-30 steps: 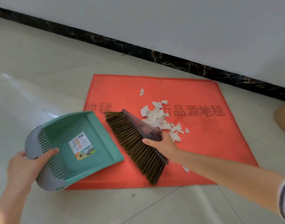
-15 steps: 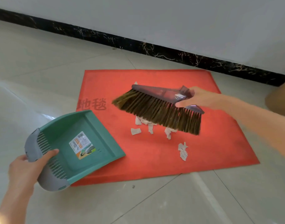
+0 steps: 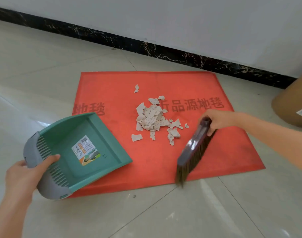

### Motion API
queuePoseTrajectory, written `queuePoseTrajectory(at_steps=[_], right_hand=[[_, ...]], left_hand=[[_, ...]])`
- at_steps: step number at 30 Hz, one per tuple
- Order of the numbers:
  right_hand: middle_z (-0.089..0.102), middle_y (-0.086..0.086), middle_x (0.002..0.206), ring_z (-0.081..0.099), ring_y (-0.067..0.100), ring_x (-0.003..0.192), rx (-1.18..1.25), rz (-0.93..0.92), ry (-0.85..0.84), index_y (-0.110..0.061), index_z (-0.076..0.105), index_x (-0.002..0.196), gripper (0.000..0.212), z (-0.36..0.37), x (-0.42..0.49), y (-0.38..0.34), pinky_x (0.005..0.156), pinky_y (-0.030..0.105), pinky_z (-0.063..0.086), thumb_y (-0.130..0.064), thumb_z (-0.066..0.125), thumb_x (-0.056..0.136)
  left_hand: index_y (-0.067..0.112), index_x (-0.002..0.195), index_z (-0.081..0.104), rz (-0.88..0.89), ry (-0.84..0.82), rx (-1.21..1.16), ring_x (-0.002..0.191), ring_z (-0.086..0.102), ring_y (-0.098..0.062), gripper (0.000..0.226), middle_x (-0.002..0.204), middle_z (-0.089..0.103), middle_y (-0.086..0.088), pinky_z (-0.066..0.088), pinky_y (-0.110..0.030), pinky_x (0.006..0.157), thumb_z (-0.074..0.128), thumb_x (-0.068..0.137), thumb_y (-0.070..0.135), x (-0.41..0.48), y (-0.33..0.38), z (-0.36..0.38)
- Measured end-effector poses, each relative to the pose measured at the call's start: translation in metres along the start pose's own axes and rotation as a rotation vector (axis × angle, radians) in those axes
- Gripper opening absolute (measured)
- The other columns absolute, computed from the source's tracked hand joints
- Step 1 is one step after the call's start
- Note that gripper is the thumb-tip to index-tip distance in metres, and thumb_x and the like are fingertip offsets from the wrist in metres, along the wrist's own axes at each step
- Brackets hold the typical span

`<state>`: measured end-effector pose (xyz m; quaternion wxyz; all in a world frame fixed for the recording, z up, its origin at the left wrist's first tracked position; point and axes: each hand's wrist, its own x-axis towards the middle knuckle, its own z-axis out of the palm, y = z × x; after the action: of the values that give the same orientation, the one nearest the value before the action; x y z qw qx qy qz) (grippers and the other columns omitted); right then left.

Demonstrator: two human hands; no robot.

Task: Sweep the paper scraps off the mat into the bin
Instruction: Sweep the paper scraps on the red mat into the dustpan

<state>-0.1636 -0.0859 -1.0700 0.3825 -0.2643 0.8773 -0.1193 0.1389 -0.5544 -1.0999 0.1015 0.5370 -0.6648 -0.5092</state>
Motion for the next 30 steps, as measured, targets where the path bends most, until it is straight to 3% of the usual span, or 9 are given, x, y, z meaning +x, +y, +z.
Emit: queuePoseTrajectory(at_steps=[2,5,9,12,14,17,20,23,30], right_hand=[[0.073,-0.012,0.074,0.065,0.001,0.069,0.071,-0.010,0.169,-0.023,0.072,0.081,0.040,-0.014,-0.002,-0.004,0.070,0.021,0.052,0.005,0.083,0.055],[0.072,-0.018,0.074,0.064,-0.005,0.068,0.153,-0.028,0.320,-0.024,0.072,0.084,0.040,-0.044,-0.009,-0.010,0.065,0.009,0.048,0.006,0.084,0.060],[0.075,-0.001,0.080,0.069,0.010,0.073,0.112,-0.010,0.172,-0.016,0.075,0.088,0.039,-0.070,-0.016,-0.004,0.067,0.020,0.053,0.008,0.083,0.059],[0.075,-0.003,0.079,0.069,0.015,0.076,-0.086,0.053,-0.011,-0.017,0.075,0.084,0.038,-0.049,-0.008,0.001,0.071,0.028,0.055,0.004,0.084,0.053],[0.074,-0.005,0.076,0.069,0.013,0.075,-0.056,0.061,-0.041,-0.017,0.075,0.081,0.036,-0.030,-0.001,0.004,0.071,0.028,0.055,0.006,0.082,0.054],[0.073,-0.007,0.075,0.066,0.007,0.073,0.054,0.053,0.100,-0.015,0.073,0.084,0.036,-0.018,0.012,0.000,0.073,0.024,0.052,0.009,0.081,0.058],[0.070,0.000,0.084,0.064,0.015,0.084,0.083,0.046,0.172,-0.012,0.071,0.089,0.035,-0.014,0.028,-0.011,0.081,0.029,0.050,0.008,0.080,0.062],[0.071,0.009,0.091,0.065,0.023,0.090,0.131,0.035,0.242,-0.007,0.070,0.093,0.034,-0.012,0.036,-0.017,0.083,0.037,0.053,0.007,0.081,0.064],[0.074,-0.001,0.087,0.064,0.018,0.090,0.359,0.056,0.381,-0.014,0.071,0.090,0.031,-0.040,0.023,-0.023,0.076,0.024,0.047,0.002,0.082,0.066]], left_hand=[[0.011,0.111,0.051,-0.005,-0.004,-0.002,0.093,0.060,-0.033,0.053,0.107,0.059,-0.012,0.051,-0.051,0.085,0.084,0.072,0.022,0.001,-0.001,0.001],[0.005,0.125,0.050,-0.023,-0.008,0.002,0.095,0.060,-0.033,0.067,0.108,0.058,-0.012,0.051,-0.052,0.086,0.085,0.071,0.022,0.004,-0.005,-0.002],[0.007,0.125,0.049,-0.027,0.017,-0.001,0.094,0.057,-0.031,0.066,0.108,0.055,-0.010,0.050,-0.050,0.086,0.085,0.071,0.021,0.009,-0.007,-0.004],[0.008,0.121,0.051,-0.008,0.023,-0.010,0.095,0.058,-0.032,0.062,0.107,0.055,-0.011,0.050,-0.053,0.088,0.085,0.071,0.020,0.013,-0.010,-0.005],[0.007,0.121,0.051,-0.010,0.021,-0.013,0.095,0.060,-0.033,0.063,0.108,0.057,-0.012,0.051,-0.055,0.089,0.086,0.070,0.021,0.013,-0.010,-0.005],[0.011,0.118,0.052,-0.022,0.019,-0.007,0.094,0.062,-0.034,0.069,0.109,0.061,-0.013,0.052,-0.054,0.087,0.090,0.062,0.028,0.009,-0.011,-0.002],[0.015,0.106,0.050,-0.007,-0.001,0.025,0.099,0.064,-0.039,0.059,0.105,0.062,-0.014,0.053,-0.054,0.085,0.089,0.064,0.029,0.002,-0.008,0.003],[0.013,0.104,0.053,0.010,-0.016,0.044,0.097,0.064,-0.037,0.069,0.105,0.063,-0.015,0.054,-0.056,0.085,0.090,0.051,0.038,-0.006,-0.004,0.009],[0.012,0.104,0.053,0.044,-0.032,0.113,0.096,0.064,-0.036,0.075,0.107,0.064,-0.015,0.055,-0.056,0.082,0.086,0.046,0.047,-0.018,0.002,0.018]])
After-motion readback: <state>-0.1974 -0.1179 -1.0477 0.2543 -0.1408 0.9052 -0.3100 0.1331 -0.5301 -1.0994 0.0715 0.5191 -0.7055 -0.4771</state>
